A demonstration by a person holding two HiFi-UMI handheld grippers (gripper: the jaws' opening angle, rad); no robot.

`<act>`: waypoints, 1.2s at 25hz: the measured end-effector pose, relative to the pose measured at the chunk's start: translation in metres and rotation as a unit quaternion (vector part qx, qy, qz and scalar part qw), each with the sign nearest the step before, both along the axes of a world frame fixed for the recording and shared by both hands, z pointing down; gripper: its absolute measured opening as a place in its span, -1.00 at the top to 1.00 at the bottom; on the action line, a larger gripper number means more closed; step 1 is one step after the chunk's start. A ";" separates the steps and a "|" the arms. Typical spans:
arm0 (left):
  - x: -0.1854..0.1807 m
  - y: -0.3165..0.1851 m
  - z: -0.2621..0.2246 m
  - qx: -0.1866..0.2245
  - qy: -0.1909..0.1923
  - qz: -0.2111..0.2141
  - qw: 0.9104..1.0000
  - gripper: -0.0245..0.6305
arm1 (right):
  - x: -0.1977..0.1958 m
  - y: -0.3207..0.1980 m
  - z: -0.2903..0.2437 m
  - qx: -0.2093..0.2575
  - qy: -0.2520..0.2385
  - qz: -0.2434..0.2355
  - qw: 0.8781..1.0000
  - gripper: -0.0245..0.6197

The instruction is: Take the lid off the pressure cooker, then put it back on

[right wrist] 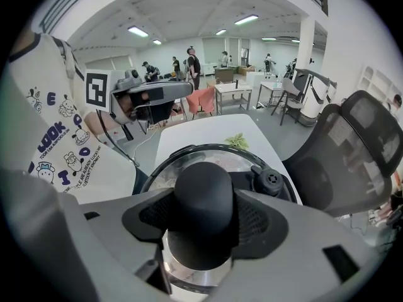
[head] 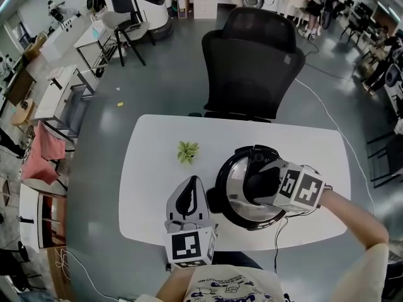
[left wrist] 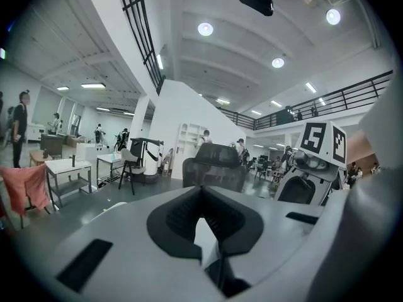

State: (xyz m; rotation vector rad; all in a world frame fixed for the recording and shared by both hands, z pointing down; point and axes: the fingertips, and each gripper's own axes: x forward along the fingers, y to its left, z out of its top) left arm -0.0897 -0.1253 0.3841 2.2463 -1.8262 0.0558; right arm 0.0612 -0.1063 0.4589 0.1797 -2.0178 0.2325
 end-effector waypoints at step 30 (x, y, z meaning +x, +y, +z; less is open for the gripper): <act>-0.005 0.004 -0.005 0.001 -0.003 -0.010 1.000 0.89 | -0.002 0.010 -0.003 -0.009 0.022 -0.116 0.993 -0.01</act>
